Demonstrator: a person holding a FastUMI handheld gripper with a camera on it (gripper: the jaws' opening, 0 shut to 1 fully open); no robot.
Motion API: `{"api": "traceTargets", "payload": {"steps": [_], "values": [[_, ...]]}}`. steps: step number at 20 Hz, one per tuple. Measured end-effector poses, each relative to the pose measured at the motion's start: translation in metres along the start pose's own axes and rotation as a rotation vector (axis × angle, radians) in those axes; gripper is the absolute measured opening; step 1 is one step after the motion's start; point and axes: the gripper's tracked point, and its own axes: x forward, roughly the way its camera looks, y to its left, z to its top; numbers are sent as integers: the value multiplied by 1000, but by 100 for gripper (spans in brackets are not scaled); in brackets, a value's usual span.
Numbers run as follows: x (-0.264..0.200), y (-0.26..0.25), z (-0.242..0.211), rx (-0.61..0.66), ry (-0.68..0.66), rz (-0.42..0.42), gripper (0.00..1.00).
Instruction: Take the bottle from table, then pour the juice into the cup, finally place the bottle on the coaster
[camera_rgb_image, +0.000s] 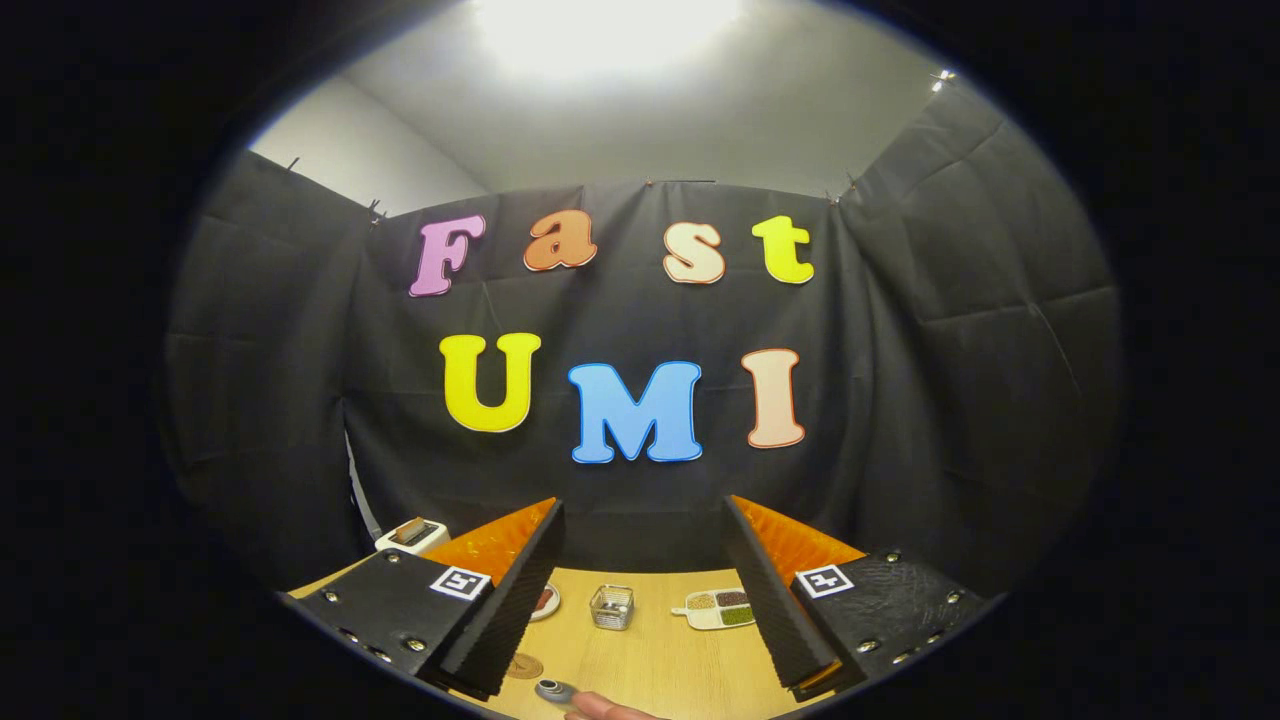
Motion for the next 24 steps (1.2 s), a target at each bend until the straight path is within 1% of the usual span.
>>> {"api": "traceTargets", "payload": {"steps": [4,7,13,16,21,24], "values": [[-5,11,-19,3,-22,33,96],[-8,13,-52,-10,-57,43,96],[-21,45,-171,-5,-66,108,96],[-14,60,-232,-17,-11,136,96],[-8,83,-295,28,18,159,96],[-4,92,-327,-15,23,143,96]]}}
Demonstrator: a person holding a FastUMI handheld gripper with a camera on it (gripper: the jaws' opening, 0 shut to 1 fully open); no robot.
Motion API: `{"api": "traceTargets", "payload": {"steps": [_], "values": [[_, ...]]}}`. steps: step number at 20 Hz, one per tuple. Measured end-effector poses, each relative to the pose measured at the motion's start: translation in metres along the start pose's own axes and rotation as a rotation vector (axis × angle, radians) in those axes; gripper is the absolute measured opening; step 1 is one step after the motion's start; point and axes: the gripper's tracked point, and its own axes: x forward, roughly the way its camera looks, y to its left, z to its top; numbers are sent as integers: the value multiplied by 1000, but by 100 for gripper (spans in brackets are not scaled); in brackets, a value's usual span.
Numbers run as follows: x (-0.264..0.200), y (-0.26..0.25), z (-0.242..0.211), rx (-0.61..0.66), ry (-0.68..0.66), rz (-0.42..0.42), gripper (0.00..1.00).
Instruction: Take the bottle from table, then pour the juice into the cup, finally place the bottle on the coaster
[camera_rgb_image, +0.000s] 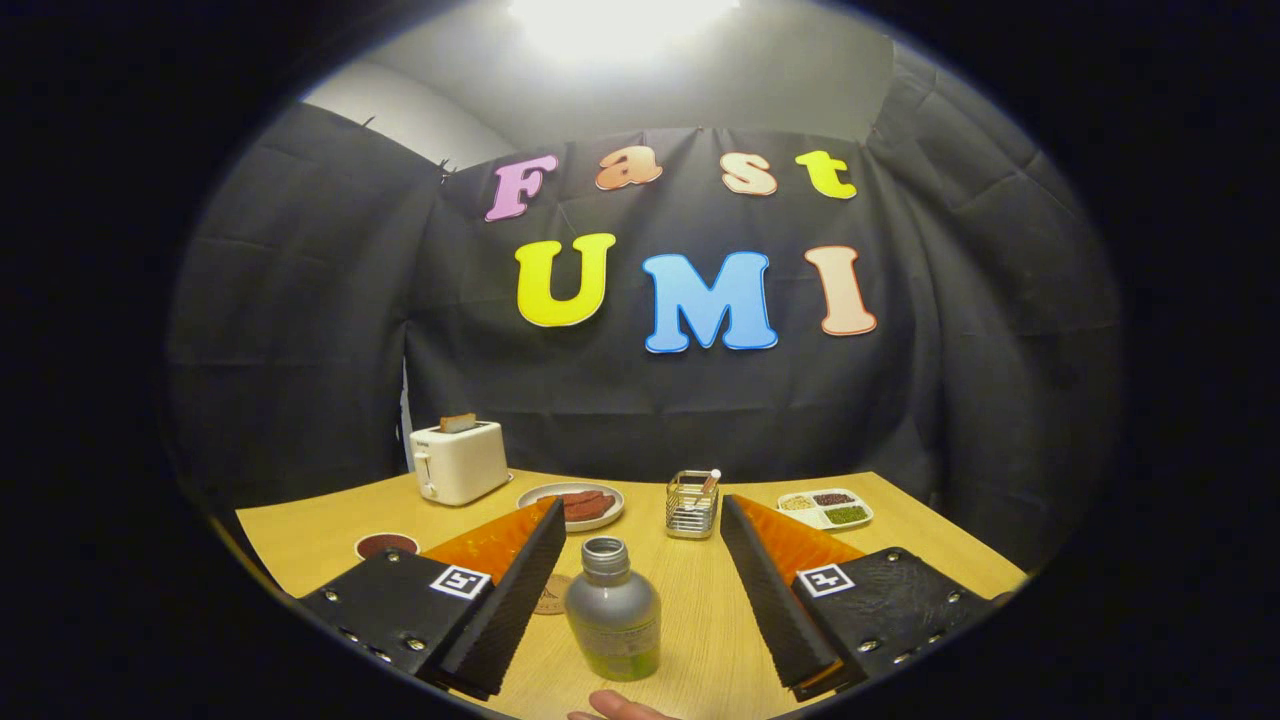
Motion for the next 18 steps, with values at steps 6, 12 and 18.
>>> {"api": "traceTargets", "payload": {"steps": [6,12,18], "values": [[18,18,-52,-8,57,-4,96],[43,22,-97,-34,115,-33,96],[56,29,-107,-45,122,-33,83]]}}
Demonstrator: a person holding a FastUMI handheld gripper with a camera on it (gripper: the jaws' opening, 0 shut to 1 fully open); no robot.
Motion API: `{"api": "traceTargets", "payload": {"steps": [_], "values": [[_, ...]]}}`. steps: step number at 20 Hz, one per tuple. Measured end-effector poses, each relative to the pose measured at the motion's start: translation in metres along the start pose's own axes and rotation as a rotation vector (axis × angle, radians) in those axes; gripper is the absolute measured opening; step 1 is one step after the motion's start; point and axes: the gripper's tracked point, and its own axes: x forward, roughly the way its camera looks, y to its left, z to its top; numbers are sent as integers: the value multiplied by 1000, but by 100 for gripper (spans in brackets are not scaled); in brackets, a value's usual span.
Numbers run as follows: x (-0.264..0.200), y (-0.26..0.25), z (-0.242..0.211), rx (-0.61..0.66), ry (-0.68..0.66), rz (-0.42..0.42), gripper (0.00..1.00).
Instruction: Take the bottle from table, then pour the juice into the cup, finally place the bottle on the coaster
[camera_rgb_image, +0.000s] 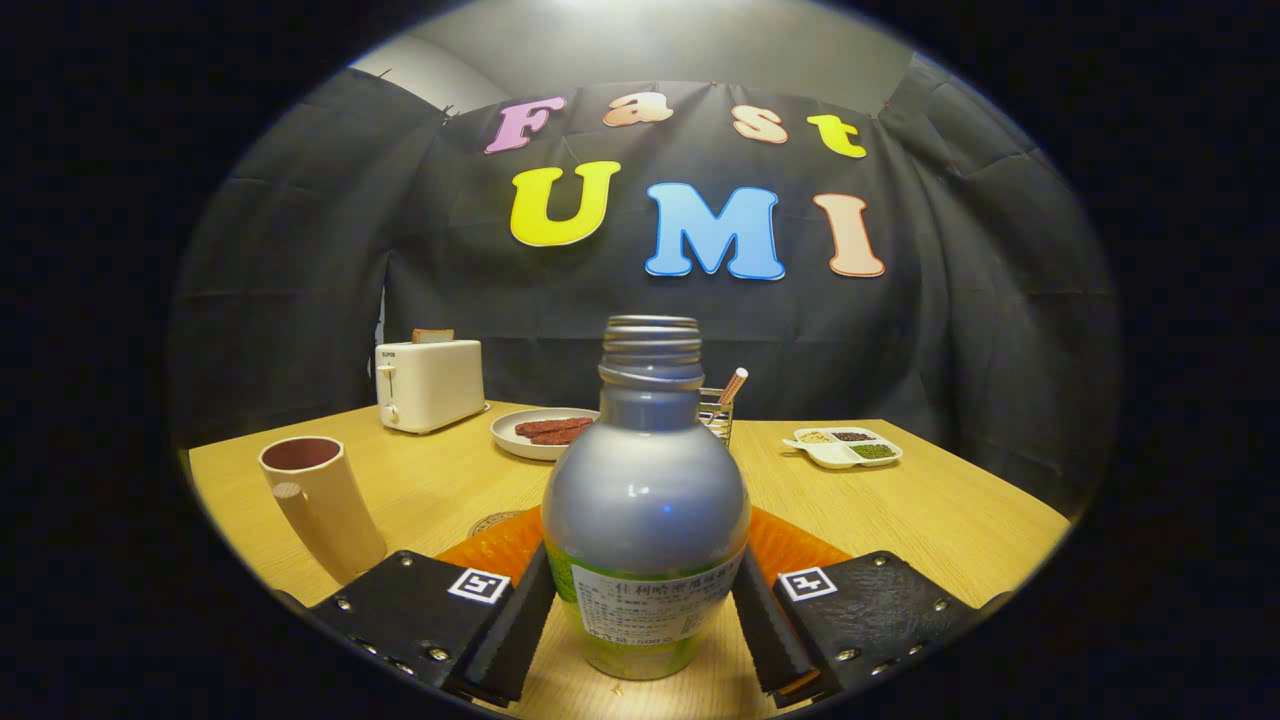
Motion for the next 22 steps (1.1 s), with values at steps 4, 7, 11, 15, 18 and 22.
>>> {"api": "traceTargets", "payload": {"steps": [4,7,11,15,18,22], "values": [[2,15,30,-242,-34,-20,82],[15,27,51,-427,-61,-36,82],[28,46,52,-601,-46,-32,82],[36,64,57,-812,-76,-46,82],[40,75,60,-960,-97,-53,82],[44,91,66,-1149,-132,-69,82]]}}
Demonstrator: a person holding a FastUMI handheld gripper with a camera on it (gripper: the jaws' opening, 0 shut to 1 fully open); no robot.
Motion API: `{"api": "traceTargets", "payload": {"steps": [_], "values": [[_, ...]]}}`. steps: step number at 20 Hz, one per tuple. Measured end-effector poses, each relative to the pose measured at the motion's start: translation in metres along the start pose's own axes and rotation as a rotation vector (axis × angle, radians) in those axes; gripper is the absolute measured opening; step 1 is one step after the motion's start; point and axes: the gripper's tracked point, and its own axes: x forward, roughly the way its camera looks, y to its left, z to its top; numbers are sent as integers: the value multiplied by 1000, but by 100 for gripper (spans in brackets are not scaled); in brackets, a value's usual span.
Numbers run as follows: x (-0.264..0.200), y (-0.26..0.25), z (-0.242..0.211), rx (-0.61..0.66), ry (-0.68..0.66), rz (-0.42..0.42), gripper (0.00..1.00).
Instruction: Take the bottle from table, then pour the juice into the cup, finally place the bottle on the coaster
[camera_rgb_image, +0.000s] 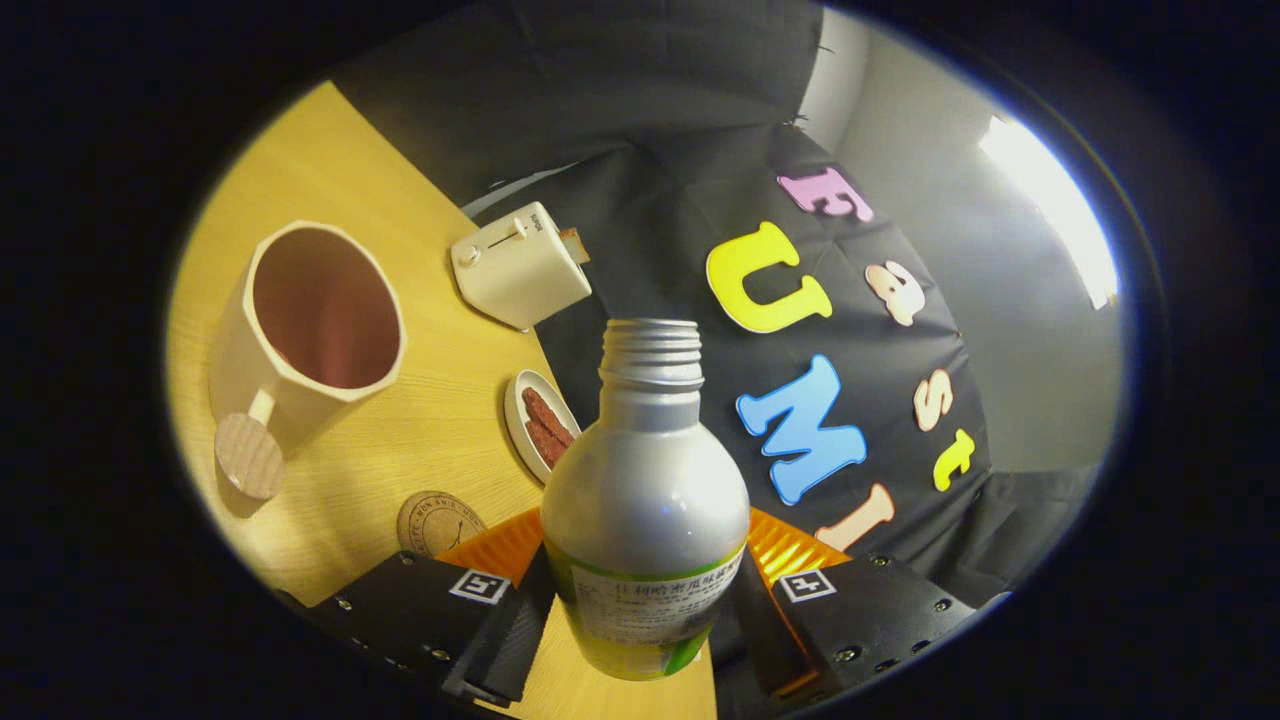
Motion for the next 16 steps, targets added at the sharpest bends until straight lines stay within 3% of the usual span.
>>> {"api": "traceTargets", "payload": {"steps": [5,16], "values": [[4,-2,15,-222,-37,-45,82],[4,-7,18,-461,-77,-71,82]]}}
